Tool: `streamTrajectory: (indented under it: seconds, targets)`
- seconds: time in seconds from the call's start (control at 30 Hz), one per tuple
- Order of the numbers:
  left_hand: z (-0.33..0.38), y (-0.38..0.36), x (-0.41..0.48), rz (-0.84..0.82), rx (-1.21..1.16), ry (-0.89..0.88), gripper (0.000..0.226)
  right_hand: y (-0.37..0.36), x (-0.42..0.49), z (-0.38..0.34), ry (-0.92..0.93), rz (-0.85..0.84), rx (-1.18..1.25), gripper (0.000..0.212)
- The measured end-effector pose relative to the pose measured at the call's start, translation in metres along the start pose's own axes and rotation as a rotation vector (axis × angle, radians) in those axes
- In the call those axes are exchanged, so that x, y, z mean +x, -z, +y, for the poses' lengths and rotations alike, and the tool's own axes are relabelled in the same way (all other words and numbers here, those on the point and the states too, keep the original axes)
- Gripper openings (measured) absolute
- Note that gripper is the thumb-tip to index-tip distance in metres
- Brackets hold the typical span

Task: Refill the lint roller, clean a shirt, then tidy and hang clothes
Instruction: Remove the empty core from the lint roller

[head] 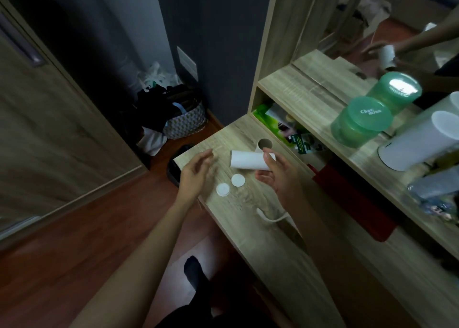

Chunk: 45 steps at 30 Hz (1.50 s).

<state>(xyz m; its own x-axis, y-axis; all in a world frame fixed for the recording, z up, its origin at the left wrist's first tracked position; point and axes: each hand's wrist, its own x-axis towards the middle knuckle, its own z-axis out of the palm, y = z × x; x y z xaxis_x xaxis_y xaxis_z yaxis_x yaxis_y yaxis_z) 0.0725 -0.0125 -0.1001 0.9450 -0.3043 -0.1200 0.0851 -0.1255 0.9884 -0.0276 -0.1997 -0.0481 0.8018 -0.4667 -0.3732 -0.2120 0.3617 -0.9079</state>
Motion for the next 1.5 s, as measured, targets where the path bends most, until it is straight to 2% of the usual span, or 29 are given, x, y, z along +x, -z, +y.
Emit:
streamTrajectory:
  seconds: [0.1,0.2,0.37,0.5,0.6,0.7,0.77,0.87,0.97,1.03,1.2,1.4,1.5]
  targets:
    - [0.035,0.015,-0.005,-0.114,-0.152,0.102,0.031,-0.017,0.005,-0.003,0.023,-0.034,-0.031,0.021]
    - [0.053,0.031,-0.006,-0.221,-0.196,0.156,0.031,-0.045,0.013,-0.003,0.058,-0.087,-0.069,0.022]
    - [0.053,0.065,0.003,-0.112,-0.22,0.141,0.028,-0.099,0.028,0.005,0.061,-0.205,-0.072,0.031]
    - [0.041,0.1,0.016,-0.013,-0.215,0.15,0.03,-0.132,0.048,0.02,0.108,-0.274,-0.182,0.038]
    - [0.025,0.13,0.033,0.129,-0.209,0.162,0.031,-0.146,0.081,0.038,0.31,-0.211,-0.505,0.046]
    - [-0.002,0.159,0.063,0.266,-0.195,0.188,0.027,-0.159,0.132,0.056,0.489,-0.225,-1.055,0.053]
    - [-0.028,0.176,0.088,0.322,-0.186,0.22,0.024,-0.168,0.163,0.065,0.525,-0.292,-1.358,0.068]
    - [-0.069,0.191,0.126,0.329,-0.158,0.269,0.029,-0.178,0.195,0.077,0.53,-0.394,-1.561,0.08]
    - [-0.114,0.198,0.156,0.303,-0.15,0.367,0.036,-0.181,0.206,0.087,0.495,-0.447,-1.66,0.084]
    - [-0.148,0.201,0.173,0.279,-0.105,0.422,0.036,-0.181,0.207,0.095,0.535,-0.433,-1.714,0.085]
    - [-0.212,0.205,0.204,0.179,0.071,0.517,0.033,-0.183,0.206,0.097,0.523,-0.401,-1.766,0.062]
    - [-0.265,0.191,0.239,0.046,0.195,0.485,0.036,-0.192,0.204,0.091,0.468,-0.345,-1.782,0.053]
    - [-0.292,0.182,0.256,-0.033,0.254,0.459,0.036,-0.191,0.207,0.094,0.446,-0.337,-1.797,0.056]
